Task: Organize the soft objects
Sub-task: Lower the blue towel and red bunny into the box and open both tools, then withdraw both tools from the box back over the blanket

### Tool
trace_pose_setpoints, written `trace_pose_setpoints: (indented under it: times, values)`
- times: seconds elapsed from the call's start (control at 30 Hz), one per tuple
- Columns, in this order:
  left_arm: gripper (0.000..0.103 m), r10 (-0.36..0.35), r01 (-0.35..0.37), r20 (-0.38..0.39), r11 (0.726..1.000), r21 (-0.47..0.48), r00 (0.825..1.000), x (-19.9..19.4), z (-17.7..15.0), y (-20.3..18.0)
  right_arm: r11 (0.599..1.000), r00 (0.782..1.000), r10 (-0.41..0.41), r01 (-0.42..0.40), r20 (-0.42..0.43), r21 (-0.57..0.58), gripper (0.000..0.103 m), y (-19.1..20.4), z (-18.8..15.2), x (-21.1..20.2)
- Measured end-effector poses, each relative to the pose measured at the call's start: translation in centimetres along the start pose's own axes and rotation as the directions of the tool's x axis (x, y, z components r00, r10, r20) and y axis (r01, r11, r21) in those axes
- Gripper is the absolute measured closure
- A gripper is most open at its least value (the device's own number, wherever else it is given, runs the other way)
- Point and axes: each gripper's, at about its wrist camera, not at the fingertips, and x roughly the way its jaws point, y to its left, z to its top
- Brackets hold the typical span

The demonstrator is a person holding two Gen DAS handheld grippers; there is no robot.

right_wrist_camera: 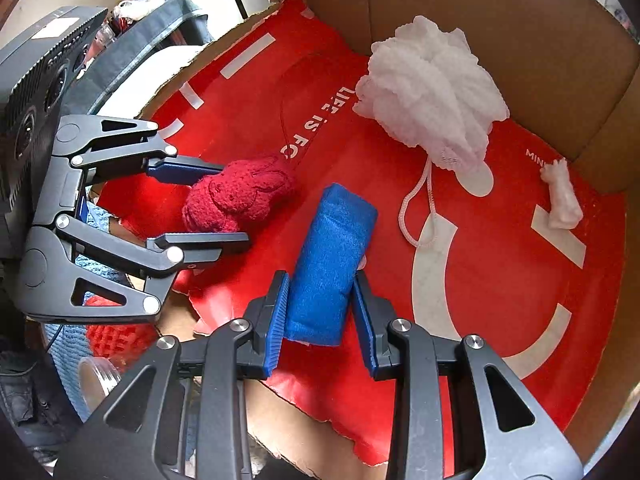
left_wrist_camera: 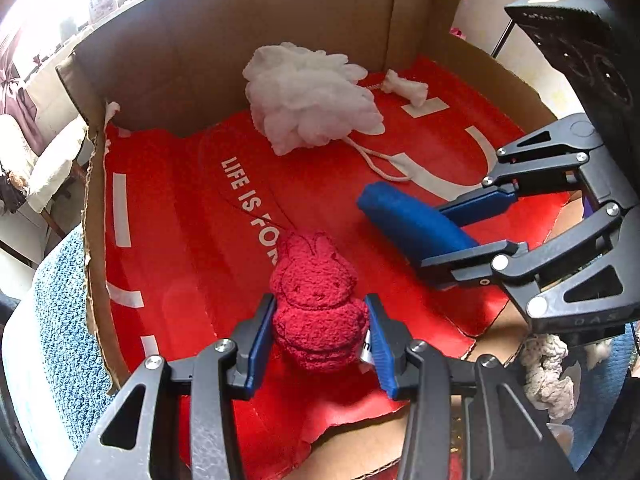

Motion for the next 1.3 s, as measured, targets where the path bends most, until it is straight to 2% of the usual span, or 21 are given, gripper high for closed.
trace_pose_setpoints:
  times: [0.3,0.33,0.4,0.67,0.8,0.83,0.9,1.07,1.17,1.3]
  values:
    - [0.048,0.004,-0.004,0.001,1.0,0.015,1.0,-0.7,-0.7,-0.1,1.0,1.0,-0.005,0.005,-0.01,0.006,0.07,0.0,0.1,0.3]
    - [0.047,0.006,-0.006,0.001,1.0,0.018,1.0,-0.7,-0.8,-0.2,1.0,1.0,-0.005,0.005,-0.011,0.009,0.067,-0.1,0.1,0.3]
    - [0.046,0.008,-0.008,0.001,1.0,0.02,1.0,-0.6,-0.8,-0.3,1.0,1.0,-0.018,0.018,-0.007,0.005,0.047,-0.1,0.2,0.3]
    - [0.039,0.011,-0.011,0.021,1.0,0.016,1.0,-1.2,-0.7,-0.3,0.999,1.0,-0.031,0.031,0.001,0.01,0.047,-0.3,0.2,0.1]
    - [0.033,0.012,-0.012,0.046,1.0,0.011,0.999,-2.2,-0.7,-0.5,0.999,0.999,-0.04,0.039,0.018,0.014,0.046,-0.5,0.0,-0.7]
    - [0.028,0.017,-0.018,0.052,1.0,0.008,0.998,-2.4,-0.7,-0.4,0.999,0.999,-0.041,0.041,0.024,0.018,0.045,-0.5,-0.1,-1.0]
    - [0.022,0.036,-0.036,0.074,0.999,-0.004,0.997,-3.2,-0.8,-0.2,0.999,0.998,-0.051,0.05,0.037,0.02,0.041,-0.5,-0.5,-1.7]
    - [0.021,0.041,-0.035,0.122,0.998,-0.05,0.992,-5.5,-1.4,0.5,0.997,0.995,-0.061,0.058,0.085,0.041,0.039,-0.7,-1.4,-3.9]
    - [0.016,0.052,-0.041,0.149,0.997,-0.072,0.987,-6.9,-2.1,0.8,0.996,0.991,-0.068,0.062,0.114,0.056,0.03,-1.0,-2.3,-5.2]
    - [0.012,0.078,-0.063,0.181,0.994,-0.087,0.98,-8.6,-3.3,0.6,0.994,0.985,-0.087,0.076,0.152,0.077,0.03,-1.1,-3.9,-7.3]
